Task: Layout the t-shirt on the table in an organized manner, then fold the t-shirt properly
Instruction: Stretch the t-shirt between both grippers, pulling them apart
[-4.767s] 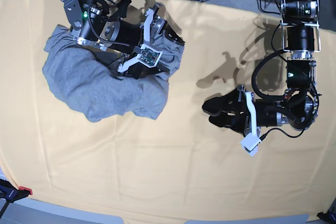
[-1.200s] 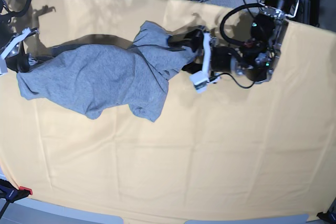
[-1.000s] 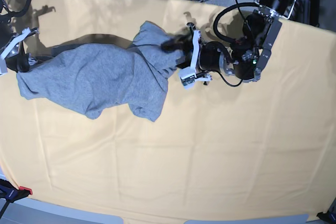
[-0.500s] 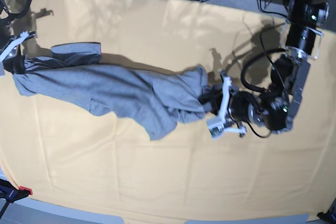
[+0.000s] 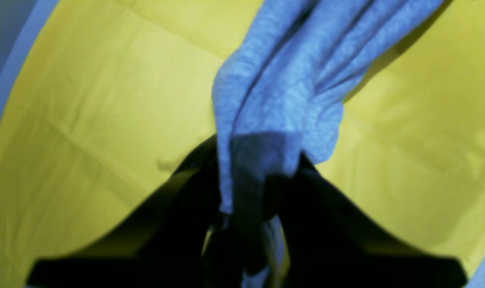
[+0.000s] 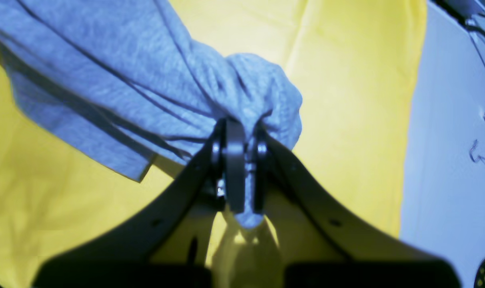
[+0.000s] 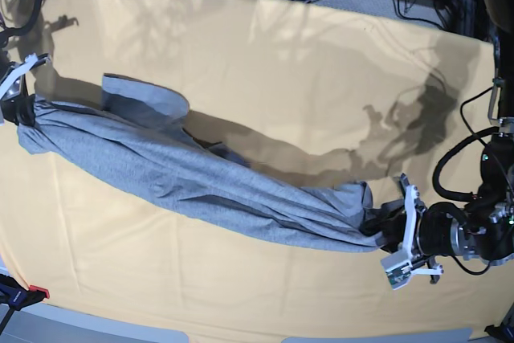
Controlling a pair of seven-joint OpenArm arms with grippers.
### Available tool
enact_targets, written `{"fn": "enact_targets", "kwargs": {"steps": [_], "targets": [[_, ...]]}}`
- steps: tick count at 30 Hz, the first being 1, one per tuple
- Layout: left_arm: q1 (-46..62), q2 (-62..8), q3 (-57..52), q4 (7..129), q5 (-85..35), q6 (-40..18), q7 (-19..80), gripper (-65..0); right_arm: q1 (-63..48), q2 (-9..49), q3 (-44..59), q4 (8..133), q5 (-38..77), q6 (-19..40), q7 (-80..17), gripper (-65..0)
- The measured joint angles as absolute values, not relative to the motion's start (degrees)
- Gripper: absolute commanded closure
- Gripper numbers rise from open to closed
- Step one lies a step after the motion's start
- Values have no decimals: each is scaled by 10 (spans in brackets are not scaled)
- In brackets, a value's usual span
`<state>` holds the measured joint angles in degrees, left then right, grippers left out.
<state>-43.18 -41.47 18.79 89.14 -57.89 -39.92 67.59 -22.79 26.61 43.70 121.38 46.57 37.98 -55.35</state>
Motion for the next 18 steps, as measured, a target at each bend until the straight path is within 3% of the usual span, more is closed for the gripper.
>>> {"fn": "enact_targets", "kwargs": {"steps": [8, 18], "targets": [[-362, -412, 188, 890, -604, -399, 695, 0, -227, 265, 437, 1214, 492, 400, -573, 0], [-308, -410, 189, 889, -602, -399, 655, 0, -166, 267, 393, 1185, 471, 397, -514, 0]]}}
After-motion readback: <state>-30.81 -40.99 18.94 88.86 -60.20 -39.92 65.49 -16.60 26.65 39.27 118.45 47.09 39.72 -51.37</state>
